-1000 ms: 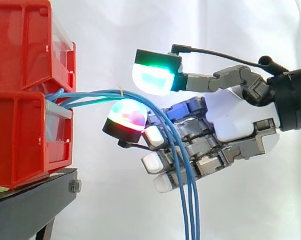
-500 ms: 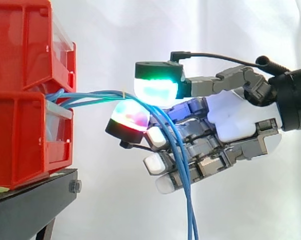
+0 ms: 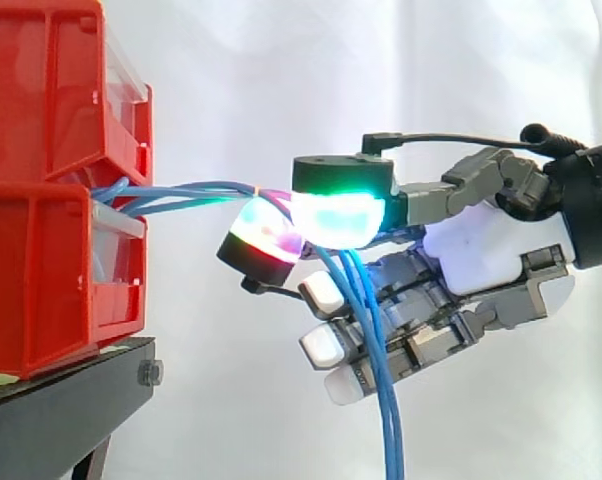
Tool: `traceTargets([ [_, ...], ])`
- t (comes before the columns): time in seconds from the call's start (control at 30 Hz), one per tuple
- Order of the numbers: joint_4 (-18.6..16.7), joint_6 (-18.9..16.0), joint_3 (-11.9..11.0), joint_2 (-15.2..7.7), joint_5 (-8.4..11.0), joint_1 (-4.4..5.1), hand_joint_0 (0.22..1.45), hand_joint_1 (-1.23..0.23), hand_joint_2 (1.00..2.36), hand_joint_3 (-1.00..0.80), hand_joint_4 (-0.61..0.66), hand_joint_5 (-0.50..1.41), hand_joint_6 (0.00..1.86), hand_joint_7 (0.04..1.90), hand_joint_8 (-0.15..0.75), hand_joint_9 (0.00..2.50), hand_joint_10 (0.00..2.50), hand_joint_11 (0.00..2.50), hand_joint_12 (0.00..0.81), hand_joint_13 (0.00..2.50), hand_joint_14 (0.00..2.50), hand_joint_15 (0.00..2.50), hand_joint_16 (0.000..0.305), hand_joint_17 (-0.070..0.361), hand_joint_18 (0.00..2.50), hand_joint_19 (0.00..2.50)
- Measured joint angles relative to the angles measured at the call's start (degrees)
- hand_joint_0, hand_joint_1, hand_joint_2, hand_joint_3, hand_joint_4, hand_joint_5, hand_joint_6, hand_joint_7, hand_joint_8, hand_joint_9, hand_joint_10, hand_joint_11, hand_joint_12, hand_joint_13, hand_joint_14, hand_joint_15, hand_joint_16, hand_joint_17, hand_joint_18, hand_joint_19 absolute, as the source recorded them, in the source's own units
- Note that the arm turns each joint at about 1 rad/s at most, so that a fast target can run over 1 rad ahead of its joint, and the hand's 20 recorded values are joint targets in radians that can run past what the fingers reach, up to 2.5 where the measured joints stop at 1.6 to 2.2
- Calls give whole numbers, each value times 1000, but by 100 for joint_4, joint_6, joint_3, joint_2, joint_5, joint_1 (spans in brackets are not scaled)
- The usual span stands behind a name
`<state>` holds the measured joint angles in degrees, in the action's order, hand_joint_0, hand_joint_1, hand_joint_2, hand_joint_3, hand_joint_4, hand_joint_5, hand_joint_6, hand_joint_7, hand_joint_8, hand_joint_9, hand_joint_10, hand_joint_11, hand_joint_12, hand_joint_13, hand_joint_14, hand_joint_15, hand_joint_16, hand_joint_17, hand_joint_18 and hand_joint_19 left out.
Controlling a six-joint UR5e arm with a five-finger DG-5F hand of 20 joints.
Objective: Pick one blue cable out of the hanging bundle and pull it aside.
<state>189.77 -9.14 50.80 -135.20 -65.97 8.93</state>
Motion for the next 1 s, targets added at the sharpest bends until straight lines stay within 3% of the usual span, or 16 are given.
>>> traceTargets([
  [0.13,20,0,6,1,3,4,612,-775,1000,-500,-9,-128,947,728,260,1078,19,630,313,888,19,451,38,86,707,387],
  [0.27,33,-8,7,-1,3,9,536,-664,1000,-500,27,-126,924,748,272,1085,20,623,333,903,19,455,42,94,722,400],
  [0.43,48,-24,8,-2,0,7,530,-615,1000,-500,42,-127,912,745,277,1091,18,622,337,906,17,453,43,96,719,407],
  [0.53,50,-30,9,-1,0,7,590,-568,1000,-500,24,-130,910,768,269,1086,21,623,325,904,18,463,40,91,704,432],
  [0.77,55,-34,9,1,-3,6,630,-738,1016,-247,14,-133,941,818,280,1054,21,649,329,898,20,469,41,93,710,419],
  [1.0,100,-59,9,52,-5,-14,694,-836,1016,-270,-60,-137,956,799,272,1034,21,642,324,891,18,458,41,93,728,403],
])
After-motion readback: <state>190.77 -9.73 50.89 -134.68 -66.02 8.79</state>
